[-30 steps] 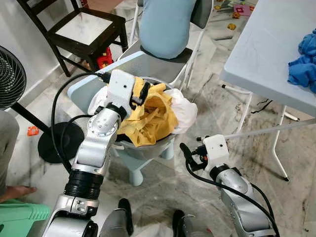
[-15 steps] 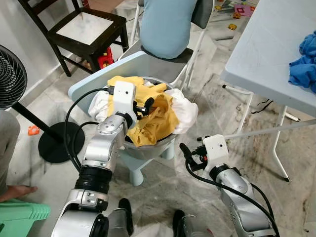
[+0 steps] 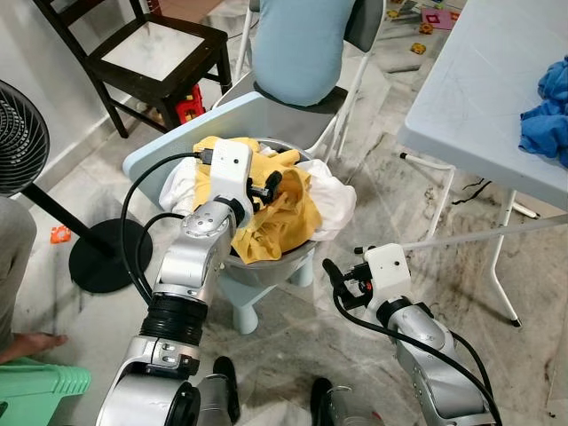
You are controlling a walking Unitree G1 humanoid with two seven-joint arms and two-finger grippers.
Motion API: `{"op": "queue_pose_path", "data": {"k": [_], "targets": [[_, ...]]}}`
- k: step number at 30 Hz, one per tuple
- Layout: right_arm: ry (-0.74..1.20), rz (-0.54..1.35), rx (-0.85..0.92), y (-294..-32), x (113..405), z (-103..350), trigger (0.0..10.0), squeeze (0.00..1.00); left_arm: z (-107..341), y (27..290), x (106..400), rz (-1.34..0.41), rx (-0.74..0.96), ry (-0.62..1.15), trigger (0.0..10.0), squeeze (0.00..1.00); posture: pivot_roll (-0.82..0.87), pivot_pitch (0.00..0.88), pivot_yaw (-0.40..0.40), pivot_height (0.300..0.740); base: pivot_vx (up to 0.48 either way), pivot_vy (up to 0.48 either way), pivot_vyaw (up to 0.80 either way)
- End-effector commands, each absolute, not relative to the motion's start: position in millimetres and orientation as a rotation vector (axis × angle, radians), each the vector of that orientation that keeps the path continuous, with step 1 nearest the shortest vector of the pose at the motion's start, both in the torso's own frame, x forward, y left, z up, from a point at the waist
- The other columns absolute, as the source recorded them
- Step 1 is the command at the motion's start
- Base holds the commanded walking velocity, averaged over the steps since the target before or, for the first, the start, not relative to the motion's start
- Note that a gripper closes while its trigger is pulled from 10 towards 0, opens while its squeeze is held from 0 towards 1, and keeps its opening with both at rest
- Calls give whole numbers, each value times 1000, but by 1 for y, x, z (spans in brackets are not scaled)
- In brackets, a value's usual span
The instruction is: Hang hanger
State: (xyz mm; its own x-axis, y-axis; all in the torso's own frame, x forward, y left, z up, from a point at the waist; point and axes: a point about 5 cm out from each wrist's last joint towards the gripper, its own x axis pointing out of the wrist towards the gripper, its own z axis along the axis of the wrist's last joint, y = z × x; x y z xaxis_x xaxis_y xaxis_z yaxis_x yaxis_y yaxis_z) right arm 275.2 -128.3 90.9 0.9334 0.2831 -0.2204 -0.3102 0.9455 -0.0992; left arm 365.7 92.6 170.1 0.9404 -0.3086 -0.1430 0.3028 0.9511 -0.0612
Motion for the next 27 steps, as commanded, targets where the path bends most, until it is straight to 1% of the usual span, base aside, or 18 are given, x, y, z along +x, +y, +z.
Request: {"op": "queue_pose_path", "data": {"k": [1,8,9,10,13,14,27], "targets": [[231,306,-139,-129,272,86,10000,0,161,93,364,-317,-54,191,10000,0,-45,285,-27,740,0,0,0],[230,303,-142,-130,271,86,10000,0,148,97,369,-324,-59,243,10000,0,-58,286,-25,740,0,0,0],[230,302,-142,-130,271,86,10000,0,147,98,370,-328,-53,244,8980,0,-58,286,-25,740,0,0,0],[229,302,-143,-129,271,87,10000,0,143,100,372,-328,-49,251,3255,0,-58,286,-25,740,0,0,0],[229,302,-143,-129,271,87,10000,0,141,102,373,-322,-50,259,3255,0,-64,287,-23,740,0,0,0],[229,301,-143,-129,270,87,10000,0,137,103,374,-317,-49,272,0,0,-64,287,-23,740,0,0,0],[233,302,-140,-129,270,87,10000,0,132,111,377,-299,-46,270,0,0,-64,292,-24,740,0,0,0]]}}
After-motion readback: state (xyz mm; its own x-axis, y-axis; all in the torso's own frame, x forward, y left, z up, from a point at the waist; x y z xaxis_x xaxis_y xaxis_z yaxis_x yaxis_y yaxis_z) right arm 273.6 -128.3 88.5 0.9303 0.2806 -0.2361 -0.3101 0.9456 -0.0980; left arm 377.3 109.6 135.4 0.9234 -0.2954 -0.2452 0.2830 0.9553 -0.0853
